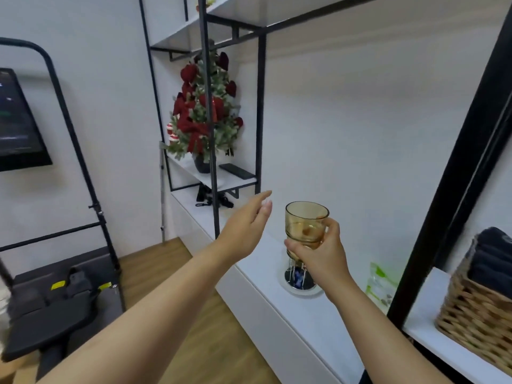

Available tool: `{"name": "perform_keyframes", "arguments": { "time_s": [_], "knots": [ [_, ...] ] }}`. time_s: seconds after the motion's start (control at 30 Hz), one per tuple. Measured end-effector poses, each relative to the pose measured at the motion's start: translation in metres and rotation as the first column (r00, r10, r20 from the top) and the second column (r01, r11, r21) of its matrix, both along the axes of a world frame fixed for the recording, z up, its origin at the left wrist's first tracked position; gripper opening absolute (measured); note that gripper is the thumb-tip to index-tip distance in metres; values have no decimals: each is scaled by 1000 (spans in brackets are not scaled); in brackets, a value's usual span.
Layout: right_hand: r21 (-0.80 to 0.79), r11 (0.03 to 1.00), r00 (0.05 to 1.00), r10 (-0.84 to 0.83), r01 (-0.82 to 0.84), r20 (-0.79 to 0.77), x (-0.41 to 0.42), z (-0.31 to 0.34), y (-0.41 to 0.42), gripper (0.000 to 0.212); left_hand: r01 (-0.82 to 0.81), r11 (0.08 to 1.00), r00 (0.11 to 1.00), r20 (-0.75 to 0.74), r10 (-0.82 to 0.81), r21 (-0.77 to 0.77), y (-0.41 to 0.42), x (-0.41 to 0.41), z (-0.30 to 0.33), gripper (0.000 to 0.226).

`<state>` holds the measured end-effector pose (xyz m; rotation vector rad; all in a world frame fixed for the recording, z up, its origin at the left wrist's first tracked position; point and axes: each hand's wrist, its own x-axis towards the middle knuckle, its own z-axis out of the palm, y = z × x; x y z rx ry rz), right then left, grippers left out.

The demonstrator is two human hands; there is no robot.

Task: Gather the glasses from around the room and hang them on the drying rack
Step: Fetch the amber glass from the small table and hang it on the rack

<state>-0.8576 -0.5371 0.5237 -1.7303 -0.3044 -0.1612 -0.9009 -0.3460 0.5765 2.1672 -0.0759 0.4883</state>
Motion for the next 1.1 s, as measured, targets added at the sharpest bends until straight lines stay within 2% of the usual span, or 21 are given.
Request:
{"name": "perform_keyframes", "arguments": {
  "time_s": [0.13, 0.23, 0.3, 0.37, 0.5, 0.67, 0.83, 0.93, 1.0, 1.1],
  "knots": [
    [40, 999, 999, 3, -1, -42, 62, -4, 22, 80, 71, 997, 995, -62, -72, -17, -5, 76, 18, 77],
    [64, 998, 999, 2, 1, -40, 107, -11, 34, 74, 119, 992, 987, -116, -112, 50, -9, 132, 16, 95],
    [89, 996, 1000, 19, -17, -25, 141, -13, 43, 62, 145, 988, 983, -124, -138, 50, -11, 170, 12, 103],
    [126, 990, 998, 61, -59, -12, 182, -20, 51, 40, 152, 988, 981, -127, -146, 36, -11, 207, 9, 107],
    [140, 986, 996, 84, -85, 13, 248, -25, 60, 51, 113, 988, 988, -115, -101, 102, -5, 274, 4, 110],
    [197, 976, 995, 94, -97, 25, 309, -20, 65, 67, 73, 991, 995, -77, -65, 114, 0, 336, 14, 105],
    [276, 954, 985, 144, -113, -95, 343, -13, 59, 75, 125, 990, 991, -65, -121, 67, 5, 376, 26, 104],
    [522, 840, 936, 292, -152, -198, 355, -17, 54, 74, 188, 982, 980, -61, -187, 10, 6, 396, 32, 104],
    [693, 701, 903, 391, -168, -177, 364, -21, 54, 66, 236, 971, 970, -56, -237, -32, 7, 409, 35, 103],
    [862, 503, 896, 411, -67, -171, 374, -23, 62, 67, 308, 946, 949, -35, -313, -101, 12, 429, 35, 102]
  ]
}}
